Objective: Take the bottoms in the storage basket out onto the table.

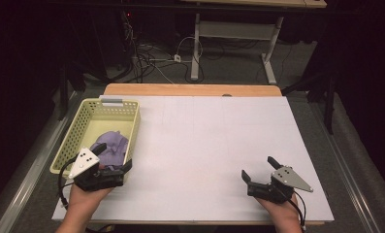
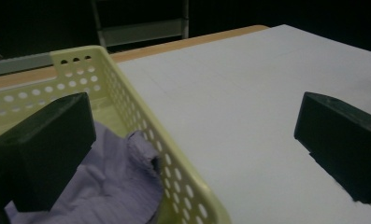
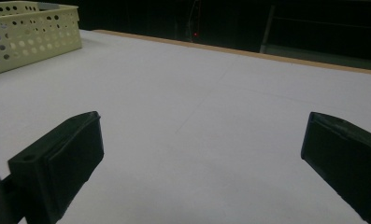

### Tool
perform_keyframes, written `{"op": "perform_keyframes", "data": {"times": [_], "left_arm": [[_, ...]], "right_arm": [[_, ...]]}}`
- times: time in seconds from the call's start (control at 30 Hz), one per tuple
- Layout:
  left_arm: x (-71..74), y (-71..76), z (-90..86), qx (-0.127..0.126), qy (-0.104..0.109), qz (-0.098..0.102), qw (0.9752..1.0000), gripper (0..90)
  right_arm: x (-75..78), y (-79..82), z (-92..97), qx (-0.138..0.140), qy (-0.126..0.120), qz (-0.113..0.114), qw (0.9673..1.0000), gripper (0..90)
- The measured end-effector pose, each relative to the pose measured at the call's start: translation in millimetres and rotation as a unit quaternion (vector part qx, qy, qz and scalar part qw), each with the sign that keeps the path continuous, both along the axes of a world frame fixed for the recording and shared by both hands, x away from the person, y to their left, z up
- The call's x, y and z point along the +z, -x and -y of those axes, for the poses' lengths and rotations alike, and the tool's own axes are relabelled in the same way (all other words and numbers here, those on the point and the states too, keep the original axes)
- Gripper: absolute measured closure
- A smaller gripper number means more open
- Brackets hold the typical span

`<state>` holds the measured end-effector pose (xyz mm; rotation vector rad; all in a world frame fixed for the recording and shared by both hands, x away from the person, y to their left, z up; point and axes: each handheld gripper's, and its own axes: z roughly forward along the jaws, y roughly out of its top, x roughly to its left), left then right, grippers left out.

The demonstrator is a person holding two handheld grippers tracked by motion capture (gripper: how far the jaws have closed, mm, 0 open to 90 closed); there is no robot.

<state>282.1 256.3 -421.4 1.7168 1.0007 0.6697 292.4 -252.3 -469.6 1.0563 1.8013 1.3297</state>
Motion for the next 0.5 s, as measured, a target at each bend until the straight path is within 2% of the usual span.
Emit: {"op": "perform_keyframes", "data": {"times": [0.1,0.3,0.5], "left_arm": [[1.2,-1.0,-6.0,0.006,-0.003,-0.001,1.0,0.0],[1.9,-4.7,-28.9,0.027,0.0,-0.01,0.9996,0.0],[5.0,-5.5,-48.2,0.048,0.012,-0.01,0.9987,0.0]], "right_arm": [[-0.5,-0.2,0.4,-0.001,0.001,0.0,1.0,0.0],[-0.8,0.0,1.2,-0.002,0.0,-0.002,1.0,0.0],[-1.4,0.0,0.8,0.0,0.001,-0.003,1.0,0.0]]}}
